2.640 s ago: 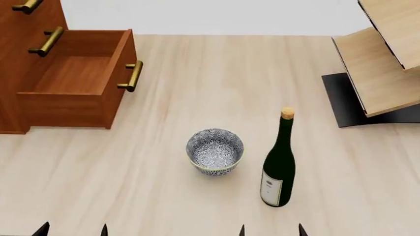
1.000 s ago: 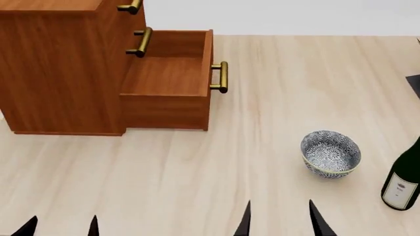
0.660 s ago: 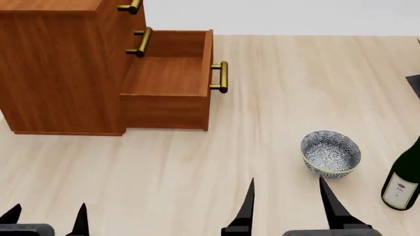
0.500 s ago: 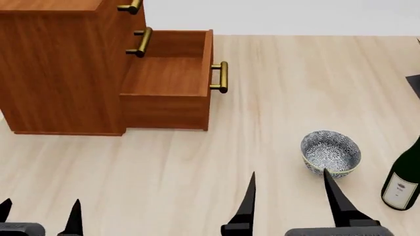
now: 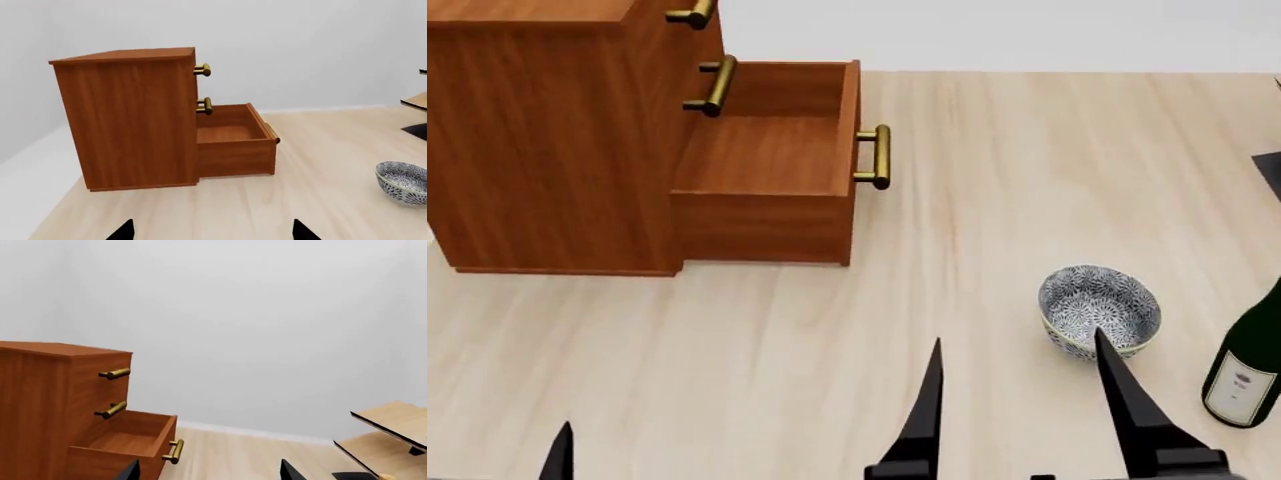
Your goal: Put the wine bottle in the bottom drawer of the cabinet.
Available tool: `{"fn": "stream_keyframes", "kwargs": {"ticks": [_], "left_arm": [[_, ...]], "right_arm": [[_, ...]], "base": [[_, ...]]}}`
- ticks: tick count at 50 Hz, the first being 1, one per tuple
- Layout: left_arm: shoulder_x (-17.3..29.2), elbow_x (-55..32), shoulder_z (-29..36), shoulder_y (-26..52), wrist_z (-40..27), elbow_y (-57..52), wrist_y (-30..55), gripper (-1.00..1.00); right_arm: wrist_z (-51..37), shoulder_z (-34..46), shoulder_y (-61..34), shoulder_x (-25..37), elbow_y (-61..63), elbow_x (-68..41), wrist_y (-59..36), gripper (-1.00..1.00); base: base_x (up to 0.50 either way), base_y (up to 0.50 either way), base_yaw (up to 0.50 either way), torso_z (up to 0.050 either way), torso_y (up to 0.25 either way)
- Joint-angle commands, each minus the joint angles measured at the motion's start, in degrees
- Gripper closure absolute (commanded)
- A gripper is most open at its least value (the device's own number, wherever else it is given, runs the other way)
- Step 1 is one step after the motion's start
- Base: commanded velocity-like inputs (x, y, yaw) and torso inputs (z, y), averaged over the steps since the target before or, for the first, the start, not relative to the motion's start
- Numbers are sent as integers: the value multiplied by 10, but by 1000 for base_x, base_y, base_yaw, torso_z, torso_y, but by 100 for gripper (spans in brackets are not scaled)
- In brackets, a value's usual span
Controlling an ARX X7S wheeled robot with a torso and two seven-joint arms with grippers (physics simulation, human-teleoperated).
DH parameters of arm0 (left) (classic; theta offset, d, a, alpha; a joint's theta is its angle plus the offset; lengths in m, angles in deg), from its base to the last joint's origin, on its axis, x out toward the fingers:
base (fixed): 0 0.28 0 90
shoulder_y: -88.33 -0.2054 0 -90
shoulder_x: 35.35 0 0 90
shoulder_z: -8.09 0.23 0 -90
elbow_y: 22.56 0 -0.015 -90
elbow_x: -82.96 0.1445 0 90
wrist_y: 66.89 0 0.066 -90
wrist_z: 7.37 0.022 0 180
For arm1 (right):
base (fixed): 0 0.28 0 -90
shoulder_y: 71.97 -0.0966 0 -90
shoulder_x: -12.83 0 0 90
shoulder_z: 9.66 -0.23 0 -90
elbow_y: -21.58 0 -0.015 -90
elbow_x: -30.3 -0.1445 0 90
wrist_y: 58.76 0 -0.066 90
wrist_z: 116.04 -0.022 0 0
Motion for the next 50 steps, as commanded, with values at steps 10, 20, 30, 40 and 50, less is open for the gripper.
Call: {"fn": "stream_keyframes", "kwargs": {"ticks": [10, 20, 30, 40, 50], "left_arm": [[291, -135, 345, 142, -314, -19, -300, -100], [307, -106, 396, 149, -327, -19, -348, -100], [399, -59, 776, 426, -457, -20, -493, -100], [380, 8, 1133, 687, -555, -20, -609, -100], [380, 2, 1111, 672, -555, -20, -612, -100]], "right_arm": [[-14, 8, 19, 11, 59, 3, -21, -100], [-20, 8, 22, 17, 86, 3, -33, -100], [-21, 3, 24, 14, 83, -8, -26, -100], [-26, 14, 13, 16, 94, -7, -42, -100], [-34, 17, 9, 25, 114, -14, -45, -100]], "base": [[0, 0, 0, 0, 0], [0, 0, 0, 0, 0], [0, 0, 0, 0, 0], [0, 0, 0, 0, 0], [43, 0, 0, 0, 0]]}}
